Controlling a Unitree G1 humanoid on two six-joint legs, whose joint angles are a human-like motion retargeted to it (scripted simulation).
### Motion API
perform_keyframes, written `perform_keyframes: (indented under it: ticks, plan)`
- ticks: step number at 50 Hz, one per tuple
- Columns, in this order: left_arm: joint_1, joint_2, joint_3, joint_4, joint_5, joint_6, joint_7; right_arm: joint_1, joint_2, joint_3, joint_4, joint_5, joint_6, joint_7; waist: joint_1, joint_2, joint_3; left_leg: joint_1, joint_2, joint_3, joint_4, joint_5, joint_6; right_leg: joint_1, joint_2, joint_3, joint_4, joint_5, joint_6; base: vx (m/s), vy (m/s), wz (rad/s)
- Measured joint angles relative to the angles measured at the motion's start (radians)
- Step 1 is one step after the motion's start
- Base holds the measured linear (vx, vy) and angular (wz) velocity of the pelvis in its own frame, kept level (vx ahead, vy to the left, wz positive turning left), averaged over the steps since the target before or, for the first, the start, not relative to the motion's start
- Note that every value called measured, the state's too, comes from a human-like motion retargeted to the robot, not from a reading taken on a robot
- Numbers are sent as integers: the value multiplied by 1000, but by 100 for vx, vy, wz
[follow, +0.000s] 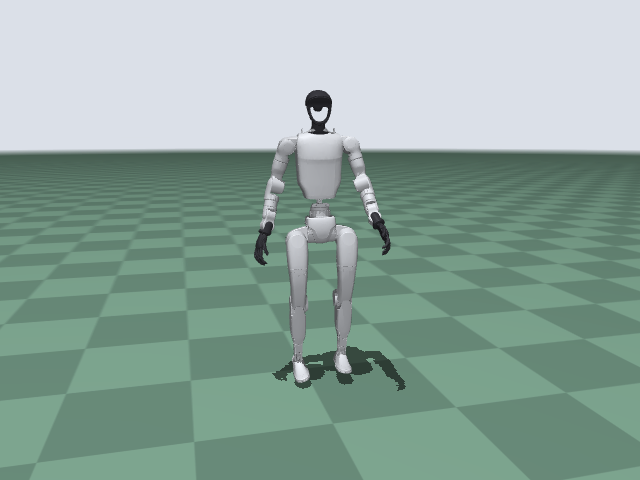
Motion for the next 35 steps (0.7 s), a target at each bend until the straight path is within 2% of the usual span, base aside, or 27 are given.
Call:
perform_keyframes:
  ticks: [8, 12, 17, 25, 35]
  plan:
    - [53, -43, -59, 52, 86, 19, -72, -66, 12, 17, -45, -5, -1, -7, -24, 43, -36, -7, 20, 85, -4, -13, -5, -48, 8, 25, 40, -70, -28, 1, -2, -54]
    - [67, -60, -93, 89, 138, 15, -109, -86, 11, 36, -105, -15, -15, 5, -42, 57, -41, -11, 16, 97, -6, -13, -2, -71, 10, 46, 61, -47, -27, 0, -1, -14]
    - [75, -69, -116, 100, 194, 1, -110, -77, -6, 45, -184, -26, -35, 8, -50, 73, -31, -18, 9, 86, 16, -23, -2, -62, 4, 47, 54, -29, -13, 0, 0, 0]
    - [62, -50, -121, 43, 161, -9, -57, -63, -36, 56, -193, -25, -37, -23, -23, 71, 12, -92, -18, 70, 159, -54, 26, -42, -29, 33, 45, -20, 7, 0, 0, 2]
    - [68, -1, -126, 39, 150, -9, -72, -11, -36, 26, -190, 7, -41, -17, -37, 72, 43, -45, -10, 37, 79, -39, 13, -13, -12, 25, 34, -24, 7, 0, 0, 0]
